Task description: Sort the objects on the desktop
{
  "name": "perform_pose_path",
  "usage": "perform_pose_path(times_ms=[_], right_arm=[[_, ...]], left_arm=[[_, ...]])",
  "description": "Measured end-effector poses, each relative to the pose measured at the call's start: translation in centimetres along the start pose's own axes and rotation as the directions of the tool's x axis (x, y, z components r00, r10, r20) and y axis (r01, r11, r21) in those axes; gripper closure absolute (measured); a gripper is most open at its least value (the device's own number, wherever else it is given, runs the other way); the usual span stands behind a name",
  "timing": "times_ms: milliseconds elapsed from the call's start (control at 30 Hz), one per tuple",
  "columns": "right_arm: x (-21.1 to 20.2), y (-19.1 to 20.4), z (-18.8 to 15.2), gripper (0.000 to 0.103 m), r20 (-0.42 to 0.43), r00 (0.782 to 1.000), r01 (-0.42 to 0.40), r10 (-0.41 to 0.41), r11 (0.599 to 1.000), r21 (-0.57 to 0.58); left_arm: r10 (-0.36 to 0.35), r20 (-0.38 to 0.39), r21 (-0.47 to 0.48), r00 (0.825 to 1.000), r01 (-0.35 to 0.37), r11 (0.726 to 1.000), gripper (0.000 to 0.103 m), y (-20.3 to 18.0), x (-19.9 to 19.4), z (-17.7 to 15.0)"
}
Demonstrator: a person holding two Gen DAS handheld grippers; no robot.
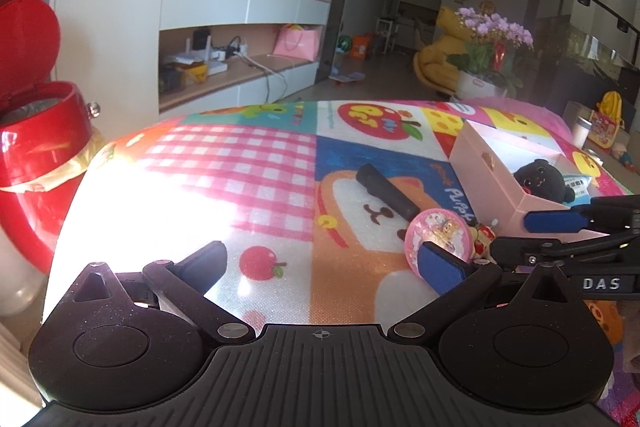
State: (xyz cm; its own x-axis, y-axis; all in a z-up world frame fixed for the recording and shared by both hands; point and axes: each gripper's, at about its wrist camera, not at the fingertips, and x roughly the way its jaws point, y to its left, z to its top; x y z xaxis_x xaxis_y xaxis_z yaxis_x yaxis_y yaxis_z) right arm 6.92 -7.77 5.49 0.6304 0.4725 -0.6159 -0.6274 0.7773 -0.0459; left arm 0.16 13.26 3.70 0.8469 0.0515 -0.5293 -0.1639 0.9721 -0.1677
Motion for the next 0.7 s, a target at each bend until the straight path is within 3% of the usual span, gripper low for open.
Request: perform_pose_path(times_ms=[33, 167, 200, 367, 500, 567, 633, 700], right_arm=[[0.3, 0.3, -0.1, 0.053, -0.007, 1.000, 0.009, -0.009, 1.000, -0.013], [1.6, -0.7, -0.9, 0.066, -0.057, 0.998, 0.011, -0.008, 0.999, 0.051], [1.7, -1.0, -1.1, 0.073, -0.066, 0.998, 0.016, -0.011, 0.998, 0.065], [-0.5, -2.0, -2.4, 0.076, -0.074, 0.996, -0.032, 0.042, 0.991, 0.126], [-4.3, -2.6, -4.9, 0.076, -0.077, 0.997, -0.003, 0.012, 0.993, 0.122], [-5.9, -3.5, -6.2, 0.076, -0.080, 0.996, 0.039, -0.029, 0.991, 0.128], [-7.3, -4.2, -7.3, 0.076, -0.067, 0.989, 0.142, -0.135, 0.983, 0.118], [-8.4, -4.9, -8.0, 0.075, -0.045, 0.967, 0.254, -0.250, 0.959, 0.124]], left_arm=[[-0.001, -0.001, -0.010, 1.000, 0.001, 1.000, 0.000, 0.1, -0.1, -0.1], [-0.016, -0.006, -0.030, 1.000, 0.016, 0.999, 0.000, -0.3, -0.2, -0.3], [-0.023, -0.009, -0.027, 1.000, 0.023, 0.999, 0.000, -0.6, -0.2, -0.5], [-0.096, -0.032, 0.063, 0.995, 0.097, 0.993, 0.000, -3.0, -0.9, -1.2], [-0.185, -0.086, 0.171, 0.979, 0.197, 0.965, 0.000, -5.9, -1.0, -2.5], [-0.199, -0.111, 0.188, 0.974, 0.217, 0.958, 0.000, -7.1, -0.5, -2.9], [-0.199, -0.134, 0.178, 0.971, 0.221, 0.959, 0.000, -8.2, 0.3, -3.4], [-0.204, -0.147, 0.154, 0.968, 0.226, 0.962, 0.000, -8.8, 0.8, -3.6]])
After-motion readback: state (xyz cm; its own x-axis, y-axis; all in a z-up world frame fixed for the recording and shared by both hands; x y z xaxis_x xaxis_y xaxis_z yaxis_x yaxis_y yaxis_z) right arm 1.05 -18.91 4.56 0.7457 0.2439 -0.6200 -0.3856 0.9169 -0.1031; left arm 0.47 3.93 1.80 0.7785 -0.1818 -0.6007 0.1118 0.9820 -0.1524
